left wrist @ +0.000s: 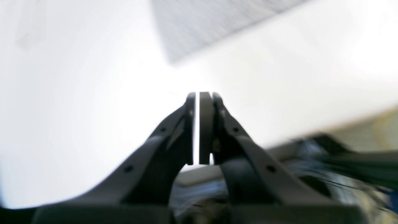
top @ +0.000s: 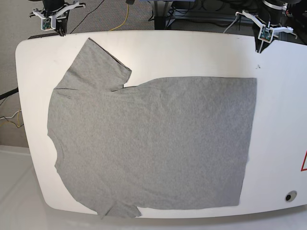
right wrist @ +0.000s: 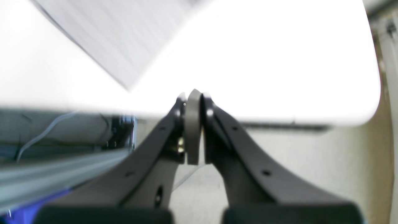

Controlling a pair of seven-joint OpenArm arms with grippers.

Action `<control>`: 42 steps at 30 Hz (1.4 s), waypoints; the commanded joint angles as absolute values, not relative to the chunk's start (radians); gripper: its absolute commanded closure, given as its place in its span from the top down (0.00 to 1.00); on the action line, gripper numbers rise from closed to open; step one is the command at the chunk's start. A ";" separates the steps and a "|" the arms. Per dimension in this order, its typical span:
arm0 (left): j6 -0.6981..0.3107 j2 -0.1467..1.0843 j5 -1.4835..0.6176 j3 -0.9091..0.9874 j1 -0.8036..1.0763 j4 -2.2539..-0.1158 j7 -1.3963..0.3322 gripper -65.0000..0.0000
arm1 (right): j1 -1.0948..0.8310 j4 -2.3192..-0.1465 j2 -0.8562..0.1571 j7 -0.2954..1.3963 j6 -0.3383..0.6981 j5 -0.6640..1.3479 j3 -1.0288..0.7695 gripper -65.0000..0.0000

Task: Fold the T-shirt properly
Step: 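Lower both open grippers toward the shirt's shoulder and hem corners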

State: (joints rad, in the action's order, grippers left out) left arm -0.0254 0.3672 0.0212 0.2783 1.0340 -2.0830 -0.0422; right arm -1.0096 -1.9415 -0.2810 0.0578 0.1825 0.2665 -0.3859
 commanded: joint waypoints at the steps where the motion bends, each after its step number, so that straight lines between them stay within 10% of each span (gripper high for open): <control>1: -0.019 0.373 0.028 0.286 1.039 -2.104 -0.041 0.04 | -1.013 -1.984 -0.295 0.074 0.177 0.264 -0.397 0.03; 15: -0.003 0.370 0.029 0.298 0.991 -2.078 0.004 0.21 | -0.885 -2.059 -0.269 0.193 0.179 0.238 -0.396 0.49; 29: -0.210 0.355 -0.040 0.291 0.909 -2.088 0.014 0.42 | -0.778 -2.021 -0.235 0.210 0.190 0.319 -0.418 0.48; 42: -0.108 0.366 -0.060 0.286 0.804 -2.076 -0.069 0.52 | -0.799 -2.052 -0.230 0.222 0.180 0.287 -0.413 0.39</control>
